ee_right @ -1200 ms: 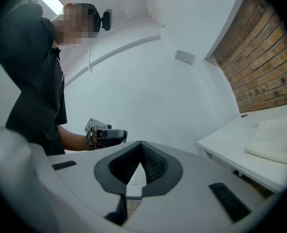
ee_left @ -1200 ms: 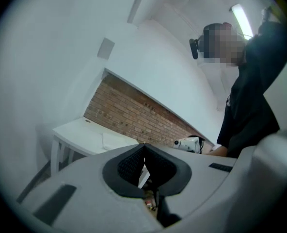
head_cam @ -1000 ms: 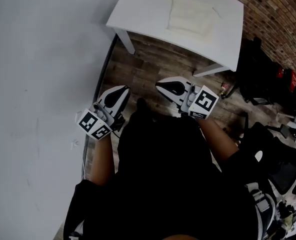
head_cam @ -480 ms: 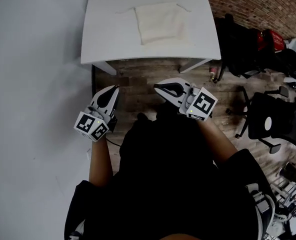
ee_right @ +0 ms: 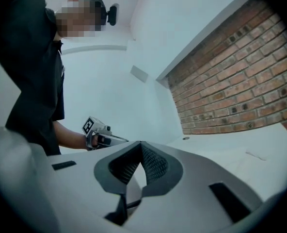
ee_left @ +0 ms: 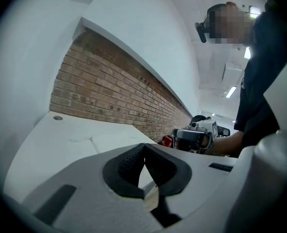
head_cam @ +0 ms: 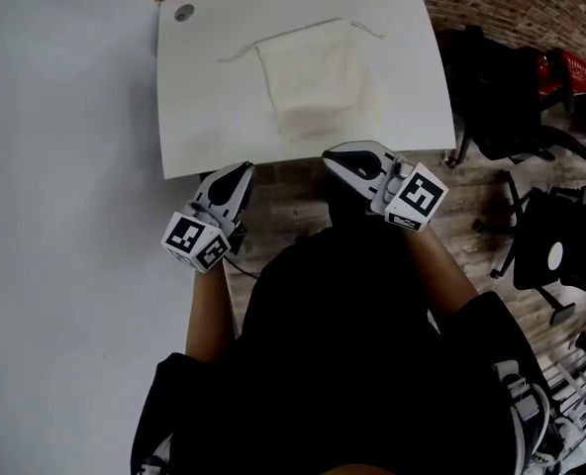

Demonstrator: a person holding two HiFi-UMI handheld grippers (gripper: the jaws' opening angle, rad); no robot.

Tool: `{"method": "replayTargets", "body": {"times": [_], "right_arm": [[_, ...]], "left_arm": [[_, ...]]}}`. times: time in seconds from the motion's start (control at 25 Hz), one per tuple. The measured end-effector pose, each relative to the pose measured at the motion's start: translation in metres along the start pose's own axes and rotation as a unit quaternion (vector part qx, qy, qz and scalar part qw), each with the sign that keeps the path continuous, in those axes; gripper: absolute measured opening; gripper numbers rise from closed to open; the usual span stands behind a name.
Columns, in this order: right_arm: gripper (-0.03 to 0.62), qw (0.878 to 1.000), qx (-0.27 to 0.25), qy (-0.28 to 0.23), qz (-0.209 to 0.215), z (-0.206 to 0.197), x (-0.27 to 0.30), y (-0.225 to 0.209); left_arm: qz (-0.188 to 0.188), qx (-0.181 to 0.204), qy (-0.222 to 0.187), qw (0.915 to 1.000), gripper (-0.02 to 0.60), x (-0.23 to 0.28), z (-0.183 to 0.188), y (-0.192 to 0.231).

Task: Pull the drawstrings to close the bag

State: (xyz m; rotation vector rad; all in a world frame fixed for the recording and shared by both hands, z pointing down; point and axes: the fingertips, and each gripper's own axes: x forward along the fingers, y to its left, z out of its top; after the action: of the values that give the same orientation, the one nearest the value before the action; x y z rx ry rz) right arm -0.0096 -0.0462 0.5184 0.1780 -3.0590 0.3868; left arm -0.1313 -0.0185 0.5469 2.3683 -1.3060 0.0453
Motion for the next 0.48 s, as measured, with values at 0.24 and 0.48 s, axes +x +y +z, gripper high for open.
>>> {"method": "replayTargets", "body": {"times": [0.24,0.48], "right_arm": [[0.008,1.000,0.022,0.000,0.002,0.032,0.000,-0.104],[0.008,0.999,0.029,0.034,-0.018,0.021,-0.002,-0.193]], "left_arm": [[0.045,-0.002,0.029,0.9986,0.017,0.063,0.038,0.050],[0.046,0.043,0.087,0.9942,0.017,0.115,0.042,0.085]]}}
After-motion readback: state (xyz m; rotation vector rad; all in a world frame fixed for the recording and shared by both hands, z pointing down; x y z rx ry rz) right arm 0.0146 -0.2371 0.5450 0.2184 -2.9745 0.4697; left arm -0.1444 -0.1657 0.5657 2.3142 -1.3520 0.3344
